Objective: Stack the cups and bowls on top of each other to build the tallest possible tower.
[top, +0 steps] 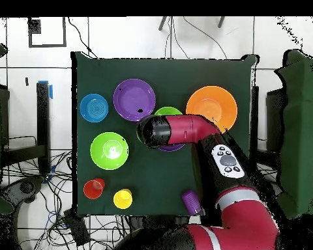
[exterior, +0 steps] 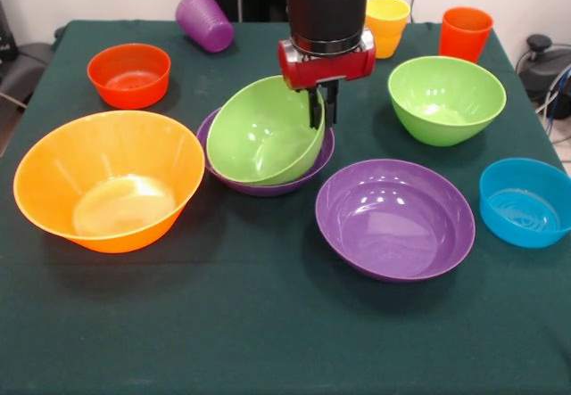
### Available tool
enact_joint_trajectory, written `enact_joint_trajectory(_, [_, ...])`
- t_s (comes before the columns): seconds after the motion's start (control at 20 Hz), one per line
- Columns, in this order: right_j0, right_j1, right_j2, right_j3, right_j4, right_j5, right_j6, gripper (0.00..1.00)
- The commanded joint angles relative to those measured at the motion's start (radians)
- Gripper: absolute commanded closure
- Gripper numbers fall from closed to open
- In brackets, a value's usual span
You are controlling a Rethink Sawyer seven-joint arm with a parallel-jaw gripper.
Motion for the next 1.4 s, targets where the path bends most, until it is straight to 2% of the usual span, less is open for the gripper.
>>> enact_joint_trajectory(0.05, [0.034,0.011,-0.019,-0.077,-0.106,0.074,-0.060,1.00])
enact_joint_trajectory(0.45, [0.041,0.011,-0.032,-0.069,-0.119,0.061,-0.021,1.00])
enact_joint_trajectory(0.5, [0.042,0.011,-0.033,-0.068,-0.120,0.058,-0.016,0.00])
enact_joint_trajectory(0.9, [0.059,0.008,-0.056,-0.067,-0.107,0.082,0.011,0.00])
enact_joint_trajectory(1.4, [0.033,0.007,-0.045,-0.018,-0.084,0.032,0.015,0.00])
